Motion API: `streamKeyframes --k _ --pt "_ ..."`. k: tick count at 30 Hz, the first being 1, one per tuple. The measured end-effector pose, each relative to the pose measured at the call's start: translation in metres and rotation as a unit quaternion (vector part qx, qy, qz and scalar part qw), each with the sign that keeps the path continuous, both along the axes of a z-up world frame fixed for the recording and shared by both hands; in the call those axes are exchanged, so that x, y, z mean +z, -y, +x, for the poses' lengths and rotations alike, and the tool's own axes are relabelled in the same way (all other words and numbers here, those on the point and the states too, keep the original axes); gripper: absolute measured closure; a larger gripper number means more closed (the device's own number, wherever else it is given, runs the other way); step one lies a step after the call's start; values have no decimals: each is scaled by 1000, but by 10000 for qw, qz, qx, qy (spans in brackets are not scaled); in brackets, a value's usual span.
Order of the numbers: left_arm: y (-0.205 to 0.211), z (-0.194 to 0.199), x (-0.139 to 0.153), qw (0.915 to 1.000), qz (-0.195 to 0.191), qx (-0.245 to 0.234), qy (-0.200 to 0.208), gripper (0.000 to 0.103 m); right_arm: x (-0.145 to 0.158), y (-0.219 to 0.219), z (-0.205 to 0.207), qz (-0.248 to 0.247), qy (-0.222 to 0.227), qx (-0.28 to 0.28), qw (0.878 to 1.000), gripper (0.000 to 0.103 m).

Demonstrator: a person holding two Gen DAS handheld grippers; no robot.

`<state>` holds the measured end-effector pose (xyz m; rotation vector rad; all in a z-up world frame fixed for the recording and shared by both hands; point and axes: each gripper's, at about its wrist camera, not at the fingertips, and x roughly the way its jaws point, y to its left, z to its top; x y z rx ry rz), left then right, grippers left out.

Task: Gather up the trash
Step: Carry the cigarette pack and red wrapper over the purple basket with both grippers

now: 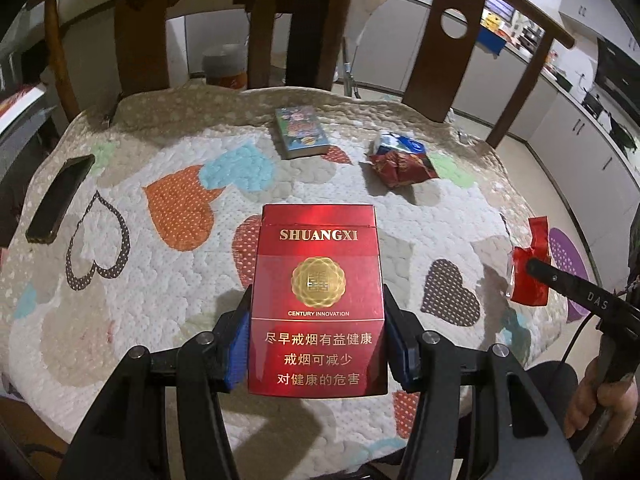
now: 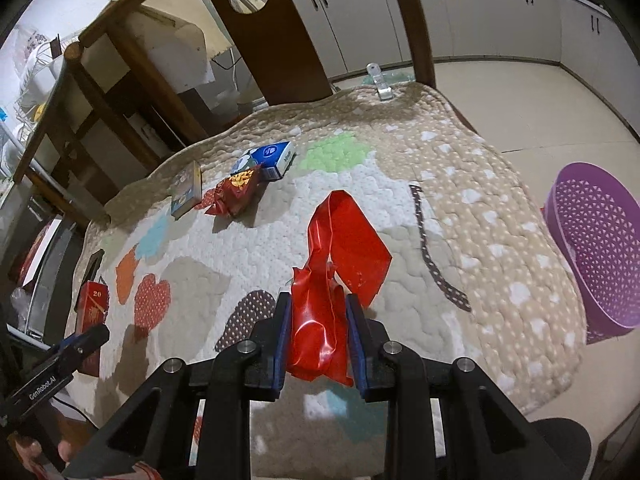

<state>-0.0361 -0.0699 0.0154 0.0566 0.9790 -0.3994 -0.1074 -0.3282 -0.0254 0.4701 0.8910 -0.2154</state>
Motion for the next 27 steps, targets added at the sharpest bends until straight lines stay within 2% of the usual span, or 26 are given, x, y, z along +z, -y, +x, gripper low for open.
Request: streamKeyframes --k 15,22,27 --pt "48 -24 19 9979 230 -583 162 48 16 31 -46 -249 358 -289 9986 75" --pt "98 -26 27 9936 200 -1103 158 48 15 67 -72 -220 428 -694 9964 75" --pt "150 -25 34 9872 146 -1579 177 48 14 99 -96 -211 473 -1067 9929 75"
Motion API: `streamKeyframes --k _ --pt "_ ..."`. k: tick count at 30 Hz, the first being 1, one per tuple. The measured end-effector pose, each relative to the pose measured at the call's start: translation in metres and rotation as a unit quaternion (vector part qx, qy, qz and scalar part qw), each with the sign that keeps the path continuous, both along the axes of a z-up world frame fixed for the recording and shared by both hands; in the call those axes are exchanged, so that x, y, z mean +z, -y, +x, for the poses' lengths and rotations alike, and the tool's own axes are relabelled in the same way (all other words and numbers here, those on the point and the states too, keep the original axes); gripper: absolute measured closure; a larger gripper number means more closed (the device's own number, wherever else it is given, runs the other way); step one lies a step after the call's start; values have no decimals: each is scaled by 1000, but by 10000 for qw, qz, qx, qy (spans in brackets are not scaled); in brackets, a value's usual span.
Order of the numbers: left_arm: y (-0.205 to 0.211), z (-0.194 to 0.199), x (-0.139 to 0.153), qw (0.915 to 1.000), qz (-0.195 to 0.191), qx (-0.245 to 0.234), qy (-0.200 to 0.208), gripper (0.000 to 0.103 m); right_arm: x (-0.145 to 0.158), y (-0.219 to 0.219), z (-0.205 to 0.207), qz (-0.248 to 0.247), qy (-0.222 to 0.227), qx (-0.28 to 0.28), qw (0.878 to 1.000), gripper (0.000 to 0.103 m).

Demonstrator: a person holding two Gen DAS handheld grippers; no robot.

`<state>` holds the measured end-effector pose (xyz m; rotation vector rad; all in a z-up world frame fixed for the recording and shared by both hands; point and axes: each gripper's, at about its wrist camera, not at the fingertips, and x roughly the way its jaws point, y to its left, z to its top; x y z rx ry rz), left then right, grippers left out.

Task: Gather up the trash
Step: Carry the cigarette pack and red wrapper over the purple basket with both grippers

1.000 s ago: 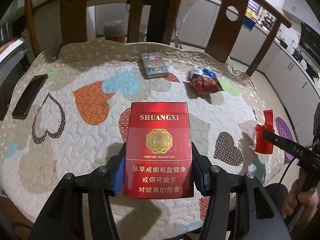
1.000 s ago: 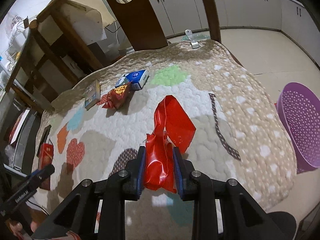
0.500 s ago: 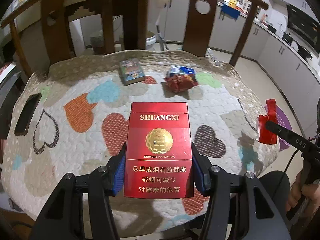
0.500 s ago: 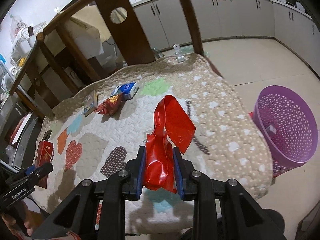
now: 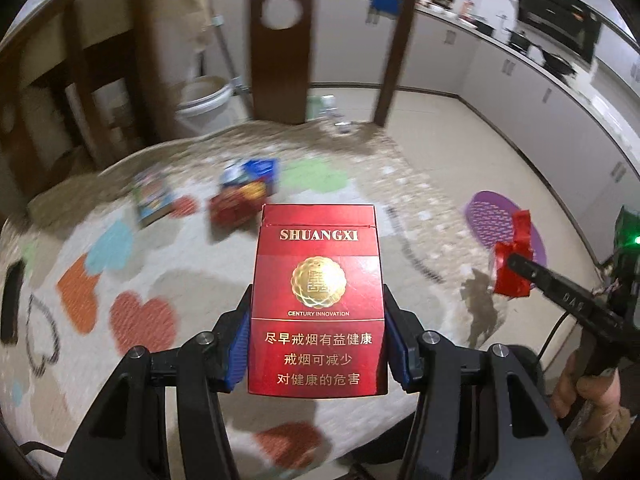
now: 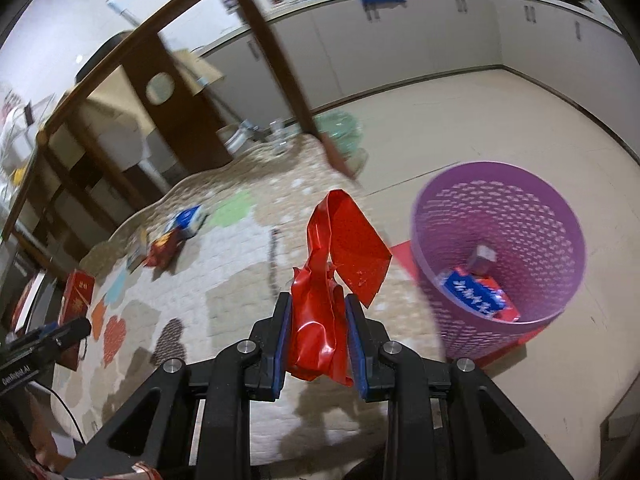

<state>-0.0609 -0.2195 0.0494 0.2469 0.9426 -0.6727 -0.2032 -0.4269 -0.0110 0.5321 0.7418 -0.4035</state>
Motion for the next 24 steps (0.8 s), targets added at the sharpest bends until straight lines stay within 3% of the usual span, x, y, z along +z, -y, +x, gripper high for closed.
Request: streamKeyframes --k 15,24 --pt "190 -15 -19 9891 2 -1434 -333 48 -10 104 -46 7 -85 -960 9953 75" --pt "268 -23 -39 9809 45 -1849 -602 48 -22 144 -49 88 -146 -1147 9933 75"
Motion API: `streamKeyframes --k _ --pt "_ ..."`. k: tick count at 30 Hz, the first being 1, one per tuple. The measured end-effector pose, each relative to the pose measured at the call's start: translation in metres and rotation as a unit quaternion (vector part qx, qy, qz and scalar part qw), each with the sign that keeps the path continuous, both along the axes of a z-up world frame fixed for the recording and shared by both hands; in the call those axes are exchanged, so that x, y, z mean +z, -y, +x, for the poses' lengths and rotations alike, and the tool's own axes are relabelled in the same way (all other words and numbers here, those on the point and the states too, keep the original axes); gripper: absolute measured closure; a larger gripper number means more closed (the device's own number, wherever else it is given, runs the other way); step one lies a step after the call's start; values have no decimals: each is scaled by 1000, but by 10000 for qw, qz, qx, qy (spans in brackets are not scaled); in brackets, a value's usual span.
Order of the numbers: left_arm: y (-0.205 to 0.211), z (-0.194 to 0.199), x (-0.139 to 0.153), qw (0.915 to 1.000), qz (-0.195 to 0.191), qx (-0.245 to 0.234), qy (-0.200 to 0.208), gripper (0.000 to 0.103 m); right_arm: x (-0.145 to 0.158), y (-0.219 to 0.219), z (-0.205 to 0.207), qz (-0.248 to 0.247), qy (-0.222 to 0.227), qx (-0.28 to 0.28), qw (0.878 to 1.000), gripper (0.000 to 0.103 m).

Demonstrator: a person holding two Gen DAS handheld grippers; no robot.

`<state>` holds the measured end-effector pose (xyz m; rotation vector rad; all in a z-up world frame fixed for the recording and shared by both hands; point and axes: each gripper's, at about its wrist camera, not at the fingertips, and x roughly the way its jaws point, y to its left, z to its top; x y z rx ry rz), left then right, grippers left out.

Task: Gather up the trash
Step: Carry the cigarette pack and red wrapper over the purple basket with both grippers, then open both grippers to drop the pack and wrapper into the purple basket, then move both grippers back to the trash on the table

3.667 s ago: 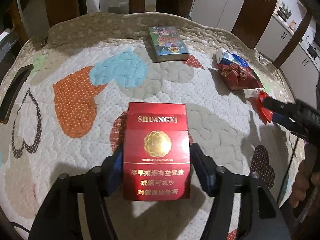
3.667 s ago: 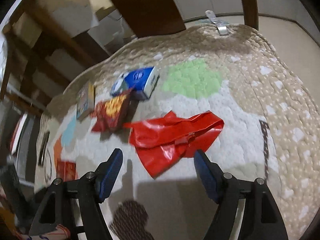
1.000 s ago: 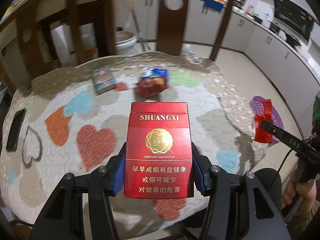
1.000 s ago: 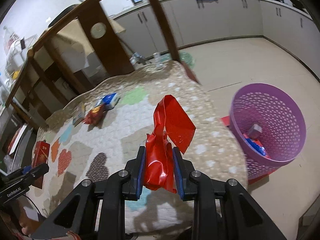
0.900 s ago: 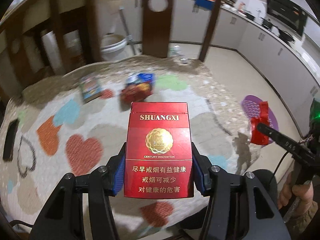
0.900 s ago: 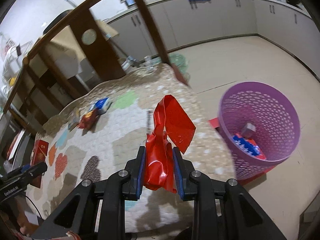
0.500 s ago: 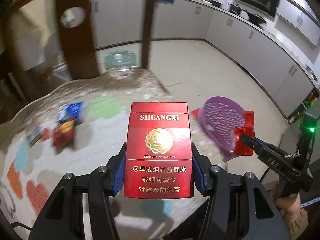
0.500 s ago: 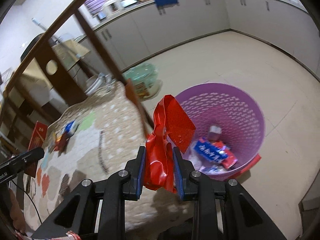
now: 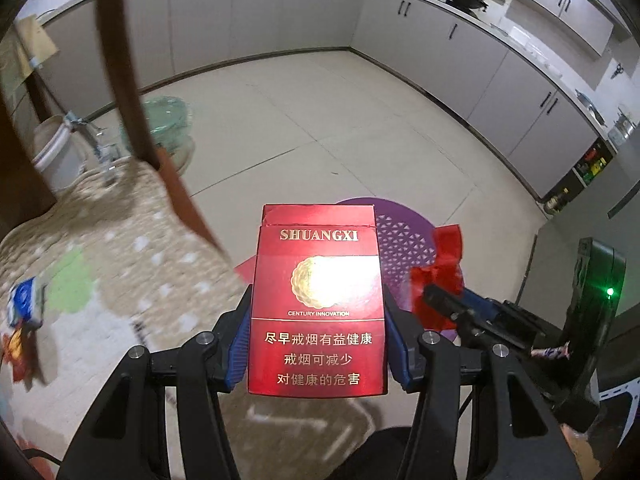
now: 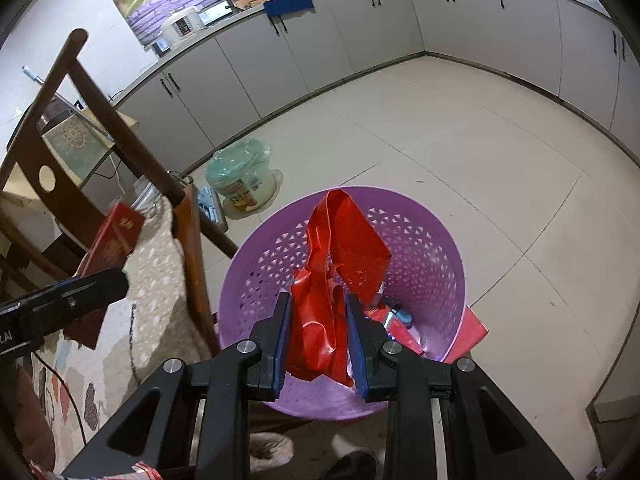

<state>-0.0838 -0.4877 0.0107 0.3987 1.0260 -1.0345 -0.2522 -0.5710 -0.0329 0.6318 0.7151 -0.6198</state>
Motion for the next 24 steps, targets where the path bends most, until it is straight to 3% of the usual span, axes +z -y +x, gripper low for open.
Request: streamKeyframes --k 6,9,11,14,24 --pt "15 -6 -9 9999 2 -123 -30 44 -8 15 3 90 21 -11 10000 69" --pt "13 -3 -13 9999 -30 -56 -126 35 -10 20 3 103 41 -62 9999 52" --pt "10 2 -14 9998 -34 6 -213 35 -10 20 2 56 31 -108 9999 41" --pt "1 5 -11 9994 -106 122 -318 35 -8 19 -1 14 15 -158 9999 41" --pt "-55 -4 3 9992 -26 407 46 34 5 3 -16 -20 43 -331 9994 39"
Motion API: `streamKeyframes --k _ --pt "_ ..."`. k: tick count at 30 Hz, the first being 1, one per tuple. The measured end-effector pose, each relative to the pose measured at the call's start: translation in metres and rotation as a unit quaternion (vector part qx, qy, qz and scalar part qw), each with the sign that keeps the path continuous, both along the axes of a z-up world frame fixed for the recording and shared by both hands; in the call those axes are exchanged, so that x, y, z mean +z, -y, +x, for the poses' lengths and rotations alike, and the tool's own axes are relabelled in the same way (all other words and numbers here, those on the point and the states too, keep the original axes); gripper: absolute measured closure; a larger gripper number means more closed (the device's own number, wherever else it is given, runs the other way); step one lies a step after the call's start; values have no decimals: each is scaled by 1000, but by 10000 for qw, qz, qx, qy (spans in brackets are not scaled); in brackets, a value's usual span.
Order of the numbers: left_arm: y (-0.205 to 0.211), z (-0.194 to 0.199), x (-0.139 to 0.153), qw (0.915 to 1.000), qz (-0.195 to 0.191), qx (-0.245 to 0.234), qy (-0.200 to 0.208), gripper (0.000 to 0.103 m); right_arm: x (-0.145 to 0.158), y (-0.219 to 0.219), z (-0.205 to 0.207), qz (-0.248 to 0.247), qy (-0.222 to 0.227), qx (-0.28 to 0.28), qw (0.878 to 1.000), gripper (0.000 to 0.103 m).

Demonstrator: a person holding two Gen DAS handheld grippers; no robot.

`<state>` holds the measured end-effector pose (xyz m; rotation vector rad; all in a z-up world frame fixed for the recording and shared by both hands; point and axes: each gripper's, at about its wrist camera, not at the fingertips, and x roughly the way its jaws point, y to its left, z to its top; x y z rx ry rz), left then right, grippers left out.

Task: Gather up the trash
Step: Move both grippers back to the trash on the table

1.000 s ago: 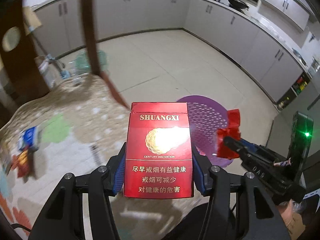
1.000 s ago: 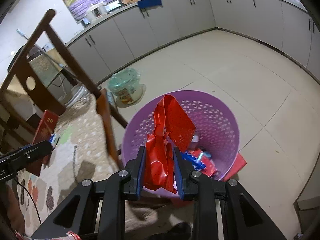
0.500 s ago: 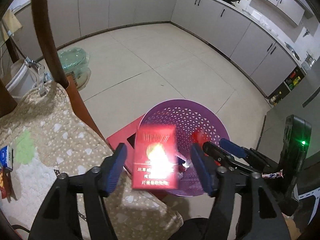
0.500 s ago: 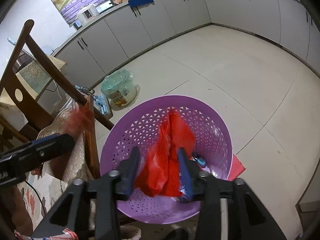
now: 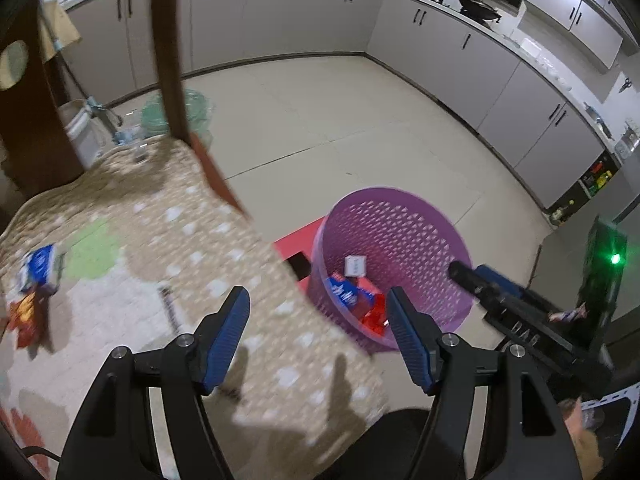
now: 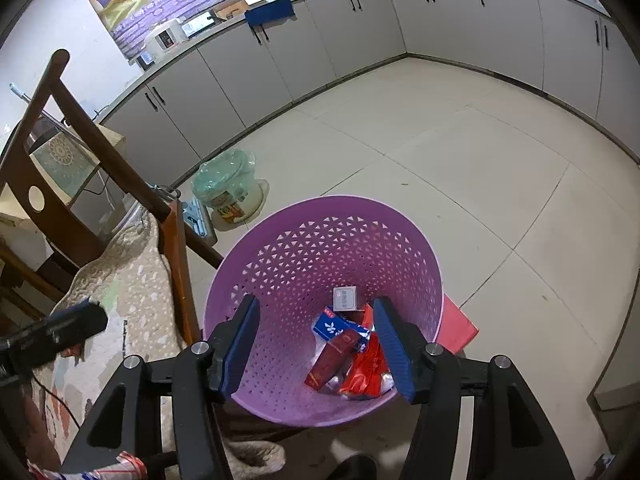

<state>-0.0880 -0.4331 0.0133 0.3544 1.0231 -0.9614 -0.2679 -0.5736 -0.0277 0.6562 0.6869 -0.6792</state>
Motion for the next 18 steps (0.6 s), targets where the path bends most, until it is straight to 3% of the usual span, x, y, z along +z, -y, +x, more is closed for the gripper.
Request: streamKeyframes --k 10,18 --pt "-103 16 0 9972 176 720 92 33 26 -56 17 -162 -29 342 9993 33" --pt "-207 44 -9 9849 316 1695 134 33 31 -114 59 -166 -162 966 9951 30"
